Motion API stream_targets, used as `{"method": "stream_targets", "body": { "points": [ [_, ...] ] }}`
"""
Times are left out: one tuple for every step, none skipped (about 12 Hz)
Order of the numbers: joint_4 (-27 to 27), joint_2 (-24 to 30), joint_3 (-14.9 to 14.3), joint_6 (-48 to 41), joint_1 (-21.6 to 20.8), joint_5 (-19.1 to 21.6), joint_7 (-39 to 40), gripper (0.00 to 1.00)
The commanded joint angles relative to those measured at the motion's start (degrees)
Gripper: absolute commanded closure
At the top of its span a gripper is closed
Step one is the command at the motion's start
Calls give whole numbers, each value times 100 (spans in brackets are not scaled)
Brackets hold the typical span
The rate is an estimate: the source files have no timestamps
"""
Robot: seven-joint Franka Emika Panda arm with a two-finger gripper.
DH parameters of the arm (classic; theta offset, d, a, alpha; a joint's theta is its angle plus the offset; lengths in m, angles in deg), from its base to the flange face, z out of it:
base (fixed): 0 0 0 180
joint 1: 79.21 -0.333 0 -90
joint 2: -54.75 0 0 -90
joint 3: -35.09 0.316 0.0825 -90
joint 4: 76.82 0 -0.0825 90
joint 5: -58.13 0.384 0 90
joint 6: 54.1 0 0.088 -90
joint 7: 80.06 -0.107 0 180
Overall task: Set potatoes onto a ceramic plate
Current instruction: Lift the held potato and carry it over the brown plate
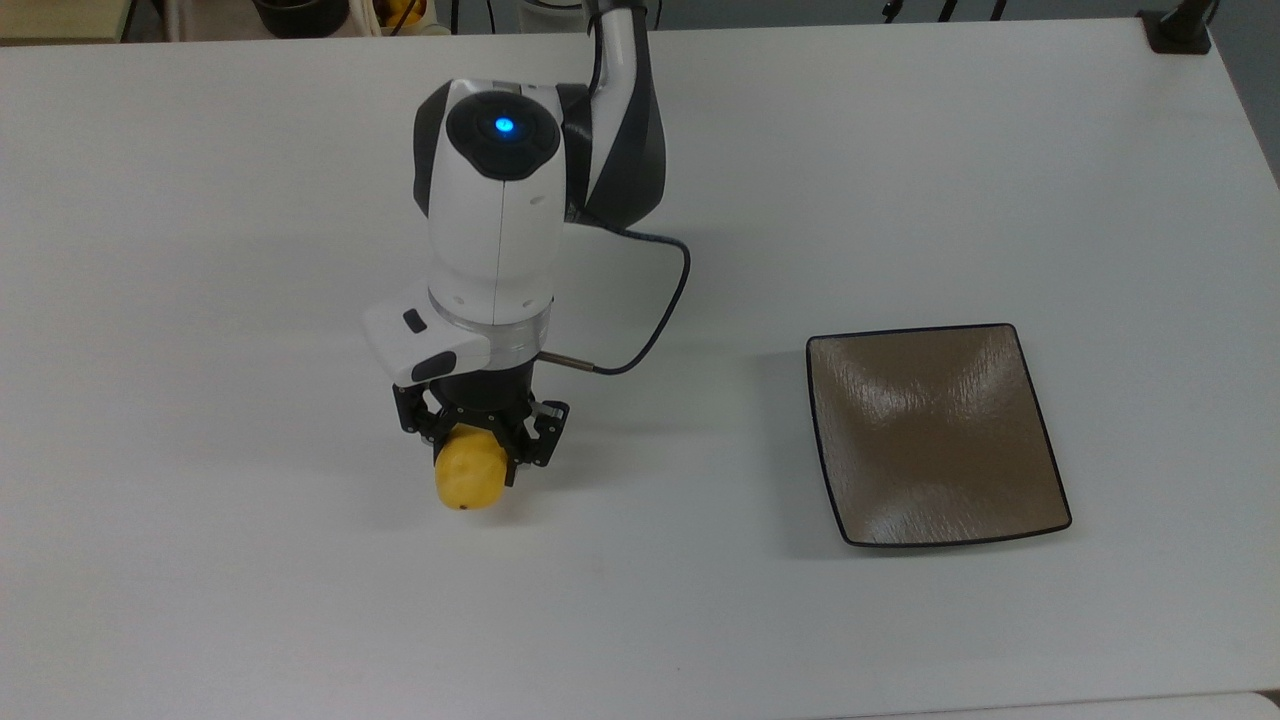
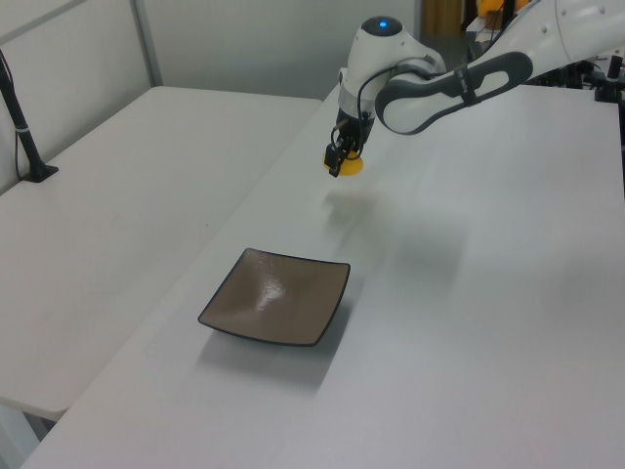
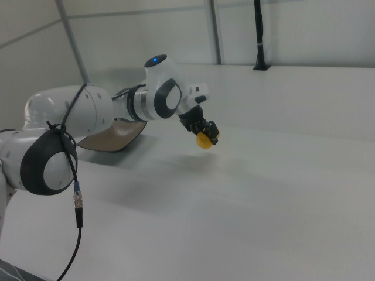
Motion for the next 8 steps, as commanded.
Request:
{"method": "stream_targets", "body": {
  "points": [
    [366,791,-39,-500,-245,371,-136,87],
    [366,958,-39,-780,-341,477,-136,86],
    [366,1152,-39,-983,-438,574,-136,86],
    [358,1275,-39,-1177,-552,636,-144,86],
    [340,1364,-48,-1448,-745,698,-153,86],
    [331,1417,-48,-1590,-877,716,-162,85],
    [314,1426,-48,-1592,-1053,716,-336,85],
    [305,1417,-48,-1531,-1185,707,-521,85]
  ]
}}
